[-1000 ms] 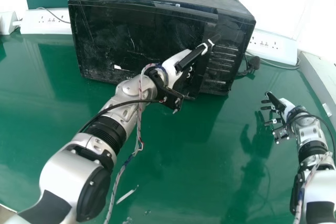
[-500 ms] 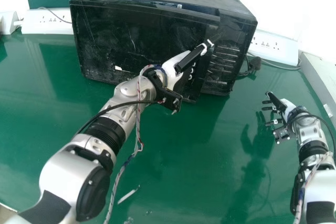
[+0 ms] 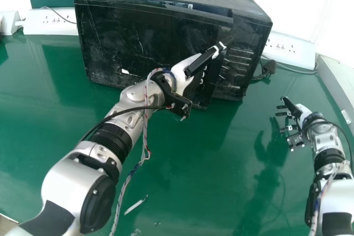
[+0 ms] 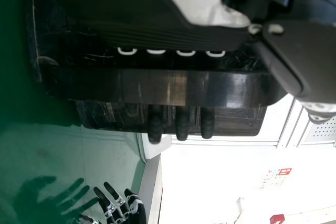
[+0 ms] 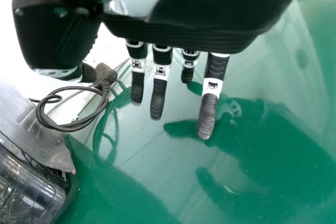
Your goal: Open the door of oven
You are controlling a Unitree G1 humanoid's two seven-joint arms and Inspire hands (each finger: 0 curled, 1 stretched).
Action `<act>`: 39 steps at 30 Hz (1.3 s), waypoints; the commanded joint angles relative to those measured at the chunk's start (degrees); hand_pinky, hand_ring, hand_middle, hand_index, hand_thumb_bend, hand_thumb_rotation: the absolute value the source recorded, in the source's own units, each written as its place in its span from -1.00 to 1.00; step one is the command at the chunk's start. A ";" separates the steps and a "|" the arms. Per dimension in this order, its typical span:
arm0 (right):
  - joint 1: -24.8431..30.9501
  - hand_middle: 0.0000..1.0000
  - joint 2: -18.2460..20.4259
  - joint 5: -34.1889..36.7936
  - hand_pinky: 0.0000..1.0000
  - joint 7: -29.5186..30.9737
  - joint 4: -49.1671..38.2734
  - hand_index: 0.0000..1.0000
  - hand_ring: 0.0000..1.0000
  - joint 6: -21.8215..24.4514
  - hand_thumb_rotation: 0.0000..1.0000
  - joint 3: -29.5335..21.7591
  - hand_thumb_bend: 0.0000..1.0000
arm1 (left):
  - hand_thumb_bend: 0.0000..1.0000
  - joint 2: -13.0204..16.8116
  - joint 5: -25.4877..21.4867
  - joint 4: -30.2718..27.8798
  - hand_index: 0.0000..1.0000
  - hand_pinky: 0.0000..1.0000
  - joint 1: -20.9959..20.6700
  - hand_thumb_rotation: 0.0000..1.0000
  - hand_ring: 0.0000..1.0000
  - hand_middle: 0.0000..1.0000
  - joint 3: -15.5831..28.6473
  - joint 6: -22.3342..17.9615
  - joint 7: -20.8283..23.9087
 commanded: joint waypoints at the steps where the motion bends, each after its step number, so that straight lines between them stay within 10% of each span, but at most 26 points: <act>1: 2.33 0.53 2.43 -0.12 0.36 2.99 1.49 0.69 0.45 0.50 -0.01 0.87 0.10 | 0.96 -4.23 -0.63 -0.75 0.47 -0.26 -0.51 0.63 -0.10 0.16 -0.96 -1.59 -4.13; 29: 2.51 0.62 2.40 0.35 0.47 3.81 1.50 0.75 0.54 0.31 0.02 0.58 0.09 | 0.95 -3.87 0.55 -3.18 0.08 -0.62 0.20 0.55 -0.50 -0.42 -4.55 -4.16 -6.67; 39: 2.61 0.56 2.61 0.65 0.31 1.89 1.36 0.69 0.45 -0.13 -0.11 0.03 0.14 | 1.00 -3.43 0.22 -4.20 -0.44 -0.67 0.75 0.57 -0.60 -0.51 -5.44 -5.86 -8.33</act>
